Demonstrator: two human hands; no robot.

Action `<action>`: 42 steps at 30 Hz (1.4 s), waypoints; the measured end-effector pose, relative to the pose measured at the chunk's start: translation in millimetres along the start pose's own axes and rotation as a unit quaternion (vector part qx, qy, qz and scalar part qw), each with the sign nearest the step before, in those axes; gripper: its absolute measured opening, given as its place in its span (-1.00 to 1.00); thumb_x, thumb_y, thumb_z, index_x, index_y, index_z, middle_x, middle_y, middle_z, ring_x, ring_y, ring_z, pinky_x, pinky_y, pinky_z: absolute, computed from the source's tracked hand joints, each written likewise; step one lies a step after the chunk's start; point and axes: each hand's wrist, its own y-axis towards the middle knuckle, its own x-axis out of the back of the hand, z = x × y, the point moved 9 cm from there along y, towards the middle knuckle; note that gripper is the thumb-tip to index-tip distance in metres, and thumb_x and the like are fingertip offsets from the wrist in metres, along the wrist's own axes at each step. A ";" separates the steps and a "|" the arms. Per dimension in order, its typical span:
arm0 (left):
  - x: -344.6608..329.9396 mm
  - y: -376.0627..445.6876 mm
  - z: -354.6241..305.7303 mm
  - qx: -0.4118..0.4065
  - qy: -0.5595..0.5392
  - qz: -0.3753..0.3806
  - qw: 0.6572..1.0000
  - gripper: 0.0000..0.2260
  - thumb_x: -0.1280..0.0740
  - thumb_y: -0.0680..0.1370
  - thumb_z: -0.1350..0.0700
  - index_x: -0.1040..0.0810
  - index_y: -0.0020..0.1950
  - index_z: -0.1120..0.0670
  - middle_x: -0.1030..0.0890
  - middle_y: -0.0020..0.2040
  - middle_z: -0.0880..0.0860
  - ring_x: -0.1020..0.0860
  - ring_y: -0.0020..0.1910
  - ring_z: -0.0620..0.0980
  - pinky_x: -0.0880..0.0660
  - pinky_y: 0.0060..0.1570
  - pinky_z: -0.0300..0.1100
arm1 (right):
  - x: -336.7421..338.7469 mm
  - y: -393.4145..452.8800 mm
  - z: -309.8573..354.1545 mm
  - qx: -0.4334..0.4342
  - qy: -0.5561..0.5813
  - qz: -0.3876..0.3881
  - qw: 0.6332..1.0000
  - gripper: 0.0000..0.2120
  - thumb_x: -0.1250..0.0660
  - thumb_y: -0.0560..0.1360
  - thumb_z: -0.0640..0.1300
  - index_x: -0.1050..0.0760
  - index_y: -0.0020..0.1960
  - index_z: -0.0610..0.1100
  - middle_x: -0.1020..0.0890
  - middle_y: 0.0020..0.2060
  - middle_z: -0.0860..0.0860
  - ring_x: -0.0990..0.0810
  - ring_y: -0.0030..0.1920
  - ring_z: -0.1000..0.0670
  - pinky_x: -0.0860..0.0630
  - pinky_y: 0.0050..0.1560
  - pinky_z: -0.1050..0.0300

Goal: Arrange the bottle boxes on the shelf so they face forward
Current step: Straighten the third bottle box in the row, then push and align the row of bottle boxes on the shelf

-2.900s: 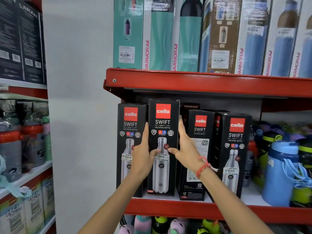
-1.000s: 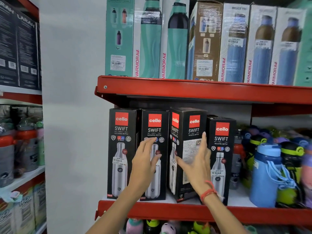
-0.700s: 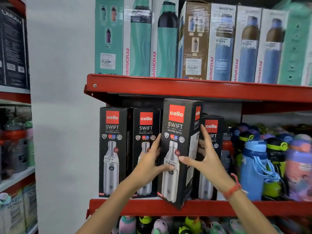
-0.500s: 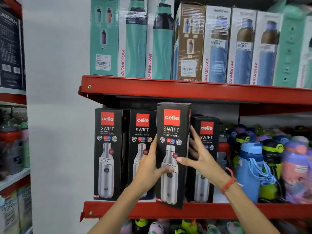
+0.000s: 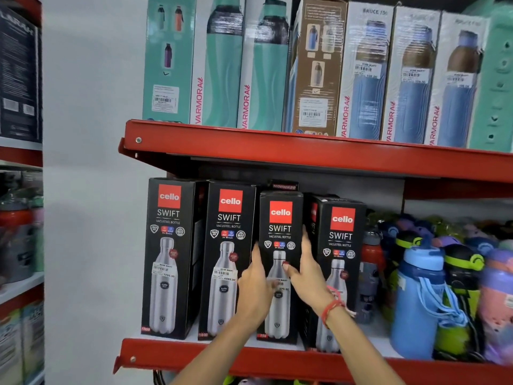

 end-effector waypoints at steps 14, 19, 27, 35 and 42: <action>22.3 -6.5 0.3 -0.026 0.018 0.012 0.999 -0.41 -0.28 0.55 0.27 -0.11 0.52 0.09 -0.50 0.31 0.15 -0.54 0.15 0.06 -0.47 0.16 -0.12 | 20.6 -12.6 44.5 -0.009 -0.178 -0.204 0.963 -0.38 -0.24 0.54 -0.25 -0.06 0.52 -0.14 -0.35 0.38 -0.12 -0.49 0.22 -0.14 -0.48 0.17 -0.03; 79.6 -10.9 2.3 -0.089 -0.002 -0.040 0.995 -0.61 -0.30 0.55 0.16 -0.37 0.37 0.04 -0.60 0.17 0.01 -0.58 0.12 -0.07 -0.52 0.17 -0.07 | 6.0 -24.9 82.2 0.090 -0.099 -0.271 0.953 -0.52 -0.28 0.49 -0.28 -0.35 0.39 -0.12 -0.32 0.40 -0.06 -0.37 0.36 -0.08 -0.38 0.33 0.00; 182.5 -30.1 51.1 -0.142 0.033 -0.228 0.963 -0.78 -0.24 0.55 0.20 -0.49 0.19 0.04 -0.54 0.11 -0.01 -0.40 0.09 -0.14 -0.34 0.15 -0.30 | -116.4 -37.6 108.9 0.125 0.051 -0.124 0.983 -0.64 -0.22 0.52 -0.31 -0.45 0.29 -0.09 -0.58 0.14 -0.03 -0.56 -0.02 0.19 -0.47 0.05 0.43; 176.0 -16.2 149.9 0.015 -0.153 0.002 0.988 -0.46 0.09 0.55 -0.30 0.06 0.51 -0.21 -0.03 0.58 -0.08 -0.01 0.55 -0.09 0.04 0.52 0.02 | -222.4 -50.2 86.5 0.020 0.122 0.057 0.991 -0.38 -0.04 0.56 0.21 0.32 0.42 0.34 0.17 0.42 0.36 0.10 0.48 0.23 0.03 0.50 0.07; 162.7 -27.4 165.3 0.074 -0.234 0.135 0.960 -0.43 0.12 0.45 -0.46 0.03 0.45 -0.40 -0.16 0.55 -0.17 -0.19 0.50 -0.12 -0.15 0.48 0.10 | -218.2 -62.2 85.3 -0.005 0.127 0.083 0.988 -0.38 -0.01 0.52 0.28 0.35 0.39 0.41 0.20 0.37 0.43 0.10 0.47 0.21 0.03 0.45 0.03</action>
